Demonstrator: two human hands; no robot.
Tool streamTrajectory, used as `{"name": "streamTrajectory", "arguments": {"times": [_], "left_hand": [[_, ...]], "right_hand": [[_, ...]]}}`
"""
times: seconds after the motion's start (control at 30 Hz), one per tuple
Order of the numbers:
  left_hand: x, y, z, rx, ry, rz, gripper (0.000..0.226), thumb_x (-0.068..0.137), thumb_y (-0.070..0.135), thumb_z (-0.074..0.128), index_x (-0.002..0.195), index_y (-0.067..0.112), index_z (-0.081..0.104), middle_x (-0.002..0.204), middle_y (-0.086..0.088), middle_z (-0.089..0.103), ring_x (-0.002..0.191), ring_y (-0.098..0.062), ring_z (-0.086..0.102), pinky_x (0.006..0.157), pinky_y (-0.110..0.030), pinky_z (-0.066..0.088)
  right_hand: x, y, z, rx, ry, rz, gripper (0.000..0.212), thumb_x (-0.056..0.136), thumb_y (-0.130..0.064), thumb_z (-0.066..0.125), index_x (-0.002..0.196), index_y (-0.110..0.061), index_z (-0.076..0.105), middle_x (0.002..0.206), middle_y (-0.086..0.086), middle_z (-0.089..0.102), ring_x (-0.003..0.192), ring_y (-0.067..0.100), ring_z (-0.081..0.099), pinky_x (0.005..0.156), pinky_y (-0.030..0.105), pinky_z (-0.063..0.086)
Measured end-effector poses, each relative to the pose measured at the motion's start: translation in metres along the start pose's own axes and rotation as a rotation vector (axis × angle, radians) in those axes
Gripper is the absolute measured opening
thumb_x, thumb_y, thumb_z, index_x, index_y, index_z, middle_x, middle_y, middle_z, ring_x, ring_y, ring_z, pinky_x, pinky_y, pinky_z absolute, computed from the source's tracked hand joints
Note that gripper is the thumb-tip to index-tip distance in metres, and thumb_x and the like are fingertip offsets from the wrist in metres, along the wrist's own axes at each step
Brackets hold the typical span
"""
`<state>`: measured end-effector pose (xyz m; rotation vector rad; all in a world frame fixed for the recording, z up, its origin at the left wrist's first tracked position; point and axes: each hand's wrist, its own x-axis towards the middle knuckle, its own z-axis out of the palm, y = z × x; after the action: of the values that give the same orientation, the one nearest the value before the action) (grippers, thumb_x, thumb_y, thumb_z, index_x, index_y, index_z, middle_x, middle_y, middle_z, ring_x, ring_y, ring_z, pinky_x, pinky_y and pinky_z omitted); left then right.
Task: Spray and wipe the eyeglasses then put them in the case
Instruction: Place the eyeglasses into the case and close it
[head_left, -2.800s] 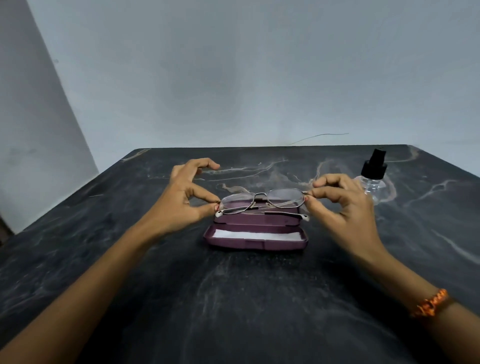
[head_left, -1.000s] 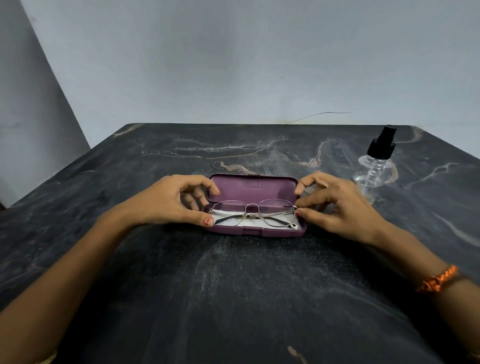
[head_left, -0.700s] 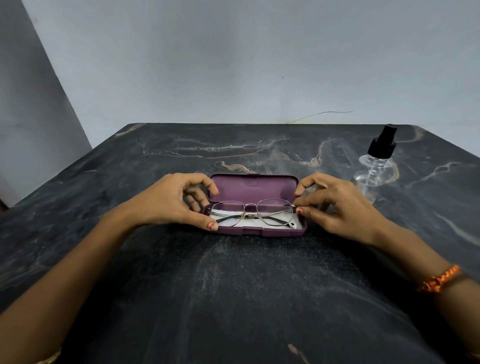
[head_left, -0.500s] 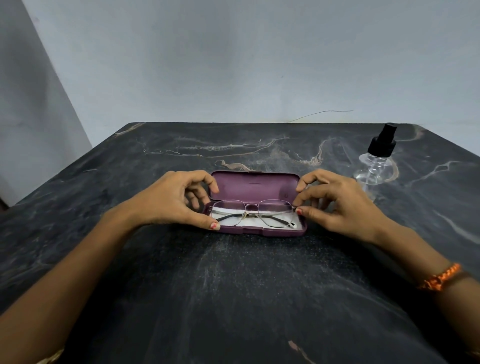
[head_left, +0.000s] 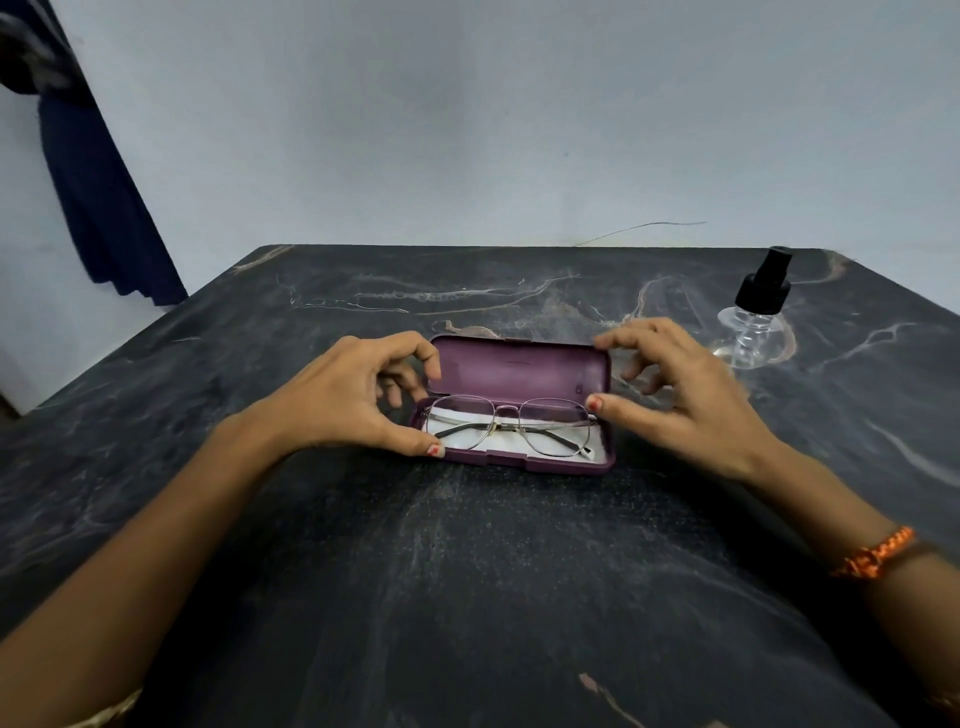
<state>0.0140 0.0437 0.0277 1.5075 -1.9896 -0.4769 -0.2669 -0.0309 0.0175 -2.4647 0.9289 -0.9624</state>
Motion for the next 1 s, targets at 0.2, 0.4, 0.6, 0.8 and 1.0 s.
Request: {"name": "streamTrajectory", "arguments": {"times": [0.2, 0.4, 0.6, 0.8, 1.0], "left_hand": [[0.0, 0.0, 0.005, 0.0, 0.026, -0.021, 0.061, 0.041, 0.053, 0.075, 0.092, 0.032, 0.049, 0.081, 0.005, 0.068, 0.07, -0.014, 0.059, 0.067, -0.04, 0.051], [0.002, -0.001, 0.01, 0.032, 0.043, -0.063, 0.07, 0.044, 0.053, 0.08, 0.094, 0.04, 0.033, 0.081, 0.011, 0.066, 0.065, -0.008, 0.056, 0.068, -0.043, 0.052], [0.003, -0.007, 0.012, -0.025, 0.035, -0.091, 0.082, 0.046, 0.051, 0.078, 0.102, 0.039, 0.018, 0.082, 0.009, 0.063, 0.062, 0.003, 0.053, 0.059, -0.013, 0.047], [0.002, -0.008, 0.013, -0.064, 0.027, -0.1, 0.094, 0.045, 0.058, 0.072, 0.117, 0.05, 0.014, 0.087, 0.007, 0.06, 0.062, 0.003, 0.053, 0.061, -0.014, 0.048], [0.002, -0.006, 0.012, 0.044, -0.003, -0.025, 0.083, 0.051, 0.064, 0.07, 0.115, 0.064, 0.017, 0.089, 0.013, 0.062, 0.07, -0.007, 0.055, 0.064, -0.023, 0.049]], "right_hand": [[-0.003, 0.0, 0.014, 0.115, -0.174, 0.125, 0.122, 0.044, -0.067, 0.067, 0.144, -0.024, 0.012, 0.148, -0.003, 0.026, 0.13, 0.01, 0.033, 0.109, 0.033, 0.031], [-0.001, -0.002, 0.014, 0.105, -0.095, 0.006, 0.108, 0.049, -0.06, 0.07, 0.14, -0.031, 0.019, 0.128, -0.009, 0.029, 0.12, -0.004, 0.032, 0.103, 0.017, 0.03], [-0.001, -0.002, 0.014, 0.056, -0.087, -0.077, 0.083, 0.059, -0.04, 0.079, 0.128, -0.031, 0.035, 0.109, -0.008, 0.033, 0.103, -0.014, 0.034, 0.089, 0.0, 0.032], [-0.003, -0.006, 0.014, 0.035, -0.132, -0.13, 0.057, 0.062, -0.028, 0.08, 0.108, -0.032, 0.047, 0.109, -0.006, 0.039, 0.103, 0.001, 0.043, 0.087, 0.019, 0.043], [-0.003, -0.009, 0.018, -0.091, -0.151, -0.215, 0.042, 0.068, -0.026, 0.076, 0.105, -0.023, 0.056, 0.107, -0.01, 0.051, 0.096, 0.02, 0.05, 0.082, 0.034, 0.045]]}}
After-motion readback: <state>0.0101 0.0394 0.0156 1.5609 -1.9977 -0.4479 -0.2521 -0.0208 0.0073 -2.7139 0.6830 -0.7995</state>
